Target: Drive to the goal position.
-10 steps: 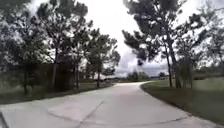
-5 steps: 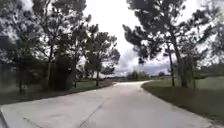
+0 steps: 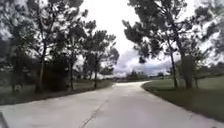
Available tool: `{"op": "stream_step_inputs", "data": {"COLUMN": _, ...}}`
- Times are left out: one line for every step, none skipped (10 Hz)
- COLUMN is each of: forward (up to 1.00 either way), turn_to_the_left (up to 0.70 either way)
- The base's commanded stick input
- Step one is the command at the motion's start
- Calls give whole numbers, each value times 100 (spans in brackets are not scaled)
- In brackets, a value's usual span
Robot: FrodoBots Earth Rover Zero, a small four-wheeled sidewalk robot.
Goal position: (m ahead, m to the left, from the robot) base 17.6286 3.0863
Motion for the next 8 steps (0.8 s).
{"op": "stream_step_inputs", "data": {"forward": 85, "turn_to_the_left": 0}}
{"op": "stream_step_inputs", "data": {"forward": 85, "turn_to_the_left": 0}}
{"op": "stream_step_inputs", "data": {"forward": 85, "turn_to_the_left": 0}}
{"op": "stream_step_inputs", "data": {"forward": 85, "turn_to_the_left": 0}}
{"op": "stream_step_inputs", "data": {"forward": 85, "turn_to_the_left": 0}}
{"op": "stream_step_inputs", "data": {"forward": 85, "turn_to_the_left": 0}}
{"op": "stream_step_inputs", "data": {"forward": 85, "turn_to_the_left": 0}}
{"op": "stream_step_inputs", "data": {"forward": 85, "turn_to_the_left": 0}}
